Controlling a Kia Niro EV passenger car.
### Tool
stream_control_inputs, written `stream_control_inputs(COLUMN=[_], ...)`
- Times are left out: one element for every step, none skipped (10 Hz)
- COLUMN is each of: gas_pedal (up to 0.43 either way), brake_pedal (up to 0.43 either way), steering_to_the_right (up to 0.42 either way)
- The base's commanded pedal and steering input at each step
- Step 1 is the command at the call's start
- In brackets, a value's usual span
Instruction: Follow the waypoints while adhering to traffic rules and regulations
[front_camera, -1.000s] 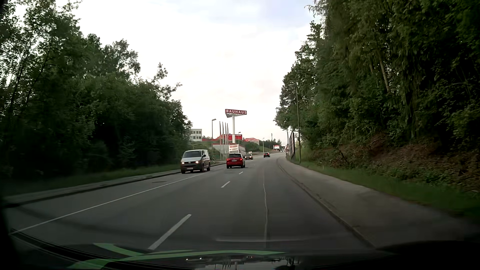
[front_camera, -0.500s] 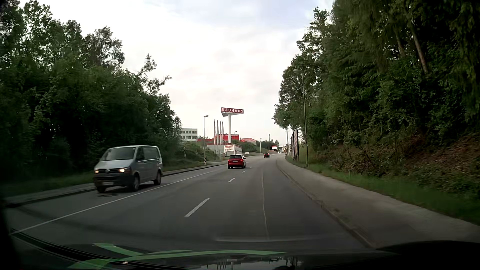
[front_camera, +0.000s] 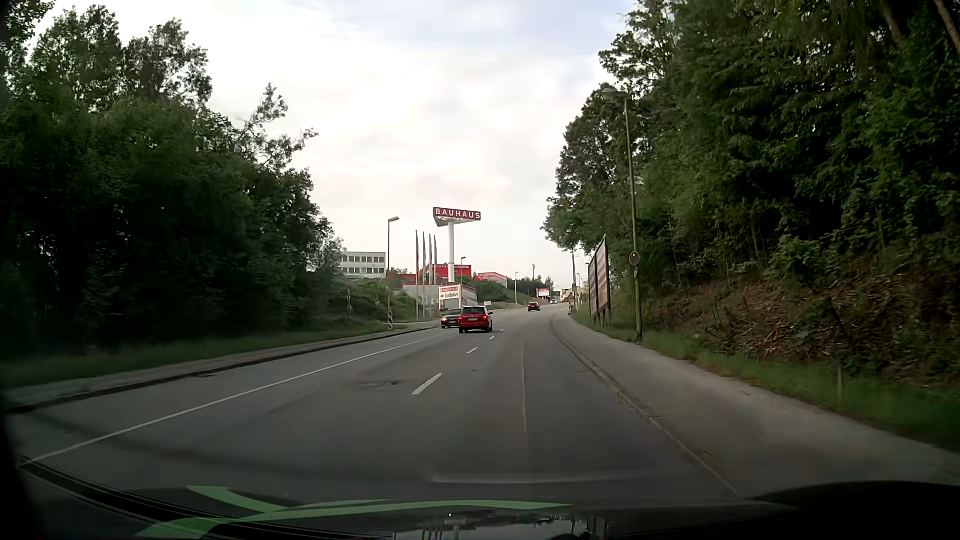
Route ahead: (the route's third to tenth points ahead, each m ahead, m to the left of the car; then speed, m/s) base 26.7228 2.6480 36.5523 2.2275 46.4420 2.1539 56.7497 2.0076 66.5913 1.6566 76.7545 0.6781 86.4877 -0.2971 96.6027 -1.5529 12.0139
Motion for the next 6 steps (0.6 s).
stream_control_inputs(gas_pedal=[0.197, 0.197, 0.197, 0.197, 0.197, 0.197], brake_pedal=[0.0, 0.0, 0.0, 0.0, 0.0, 0.0], steering_to_the_right=[0.0, 0.0, 0.0, 0.0, 0.0, 0.0])
